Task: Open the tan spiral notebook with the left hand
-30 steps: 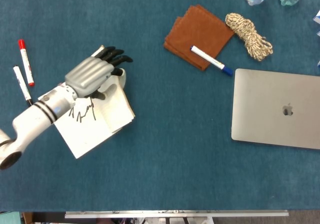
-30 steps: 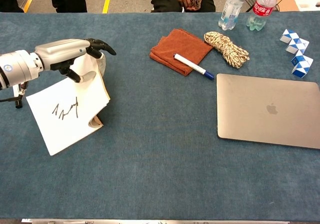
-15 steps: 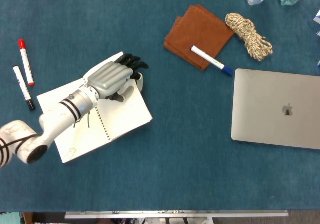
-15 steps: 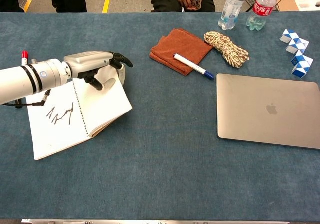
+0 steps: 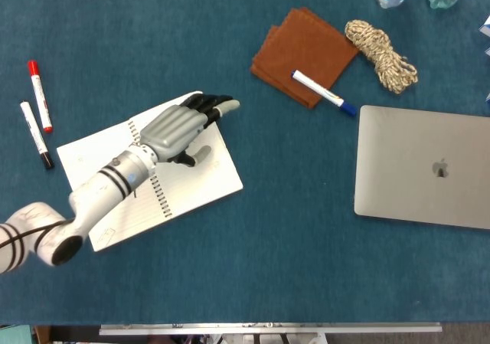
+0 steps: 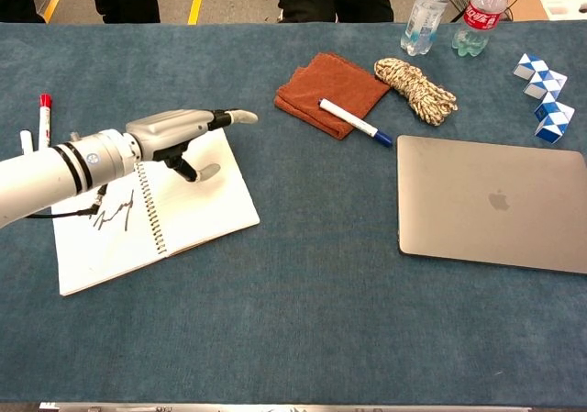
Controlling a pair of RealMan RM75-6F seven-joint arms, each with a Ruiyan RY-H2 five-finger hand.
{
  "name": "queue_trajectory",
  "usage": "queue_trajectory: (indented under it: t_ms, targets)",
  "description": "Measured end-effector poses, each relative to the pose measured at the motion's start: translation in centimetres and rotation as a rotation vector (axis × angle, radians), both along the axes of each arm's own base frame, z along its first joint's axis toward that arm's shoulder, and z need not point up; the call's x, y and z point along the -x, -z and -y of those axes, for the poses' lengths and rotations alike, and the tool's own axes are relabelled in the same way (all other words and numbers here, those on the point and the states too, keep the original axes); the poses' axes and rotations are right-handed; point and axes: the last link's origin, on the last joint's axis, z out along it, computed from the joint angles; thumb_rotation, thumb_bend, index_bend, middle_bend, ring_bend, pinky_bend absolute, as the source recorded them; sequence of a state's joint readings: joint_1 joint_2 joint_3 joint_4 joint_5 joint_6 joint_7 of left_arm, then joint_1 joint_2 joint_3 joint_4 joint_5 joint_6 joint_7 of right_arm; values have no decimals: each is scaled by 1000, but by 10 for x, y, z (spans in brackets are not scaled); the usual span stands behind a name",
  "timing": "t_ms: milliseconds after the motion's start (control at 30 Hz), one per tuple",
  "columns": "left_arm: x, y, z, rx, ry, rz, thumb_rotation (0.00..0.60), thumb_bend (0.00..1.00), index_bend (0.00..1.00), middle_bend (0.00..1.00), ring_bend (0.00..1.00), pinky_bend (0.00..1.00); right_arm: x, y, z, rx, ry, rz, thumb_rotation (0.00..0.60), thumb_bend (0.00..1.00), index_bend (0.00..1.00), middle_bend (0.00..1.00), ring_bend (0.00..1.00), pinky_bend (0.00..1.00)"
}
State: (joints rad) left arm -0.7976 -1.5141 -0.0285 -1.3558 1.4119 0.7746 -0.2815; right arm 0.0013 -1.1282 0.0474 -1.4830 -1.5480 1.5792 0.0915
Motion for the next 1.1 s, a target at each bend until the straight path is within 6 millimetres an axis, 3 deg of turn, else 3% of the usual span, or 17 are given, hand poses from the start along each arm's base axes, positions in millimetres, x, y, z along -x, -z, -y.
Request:
queue_trajectory:
  t_ms: [300,733,933,1100]
  targets:
    - [38,-52,23,-206,-76,16,600,452,9,0,0,0,-1,2,10,-45,15,-20,600,202,138,175,99,178]
    - [121,-131,93,-605,-308,-37,600,452,82,0,0,0,-11,10,21,-86,29,-36,600,204,138,175,99,178]
    - [151,-152,132,-721,-410,-90,600,451,99,0,0,0,-15,15,24,-103,17,-33,600,204,138,175,99,178]
    - [164,-161,153,-757,-461,-110,600,452,102,2,0,0,-19,17,26,-110,-7,-39,600,204,138,175,99,178]
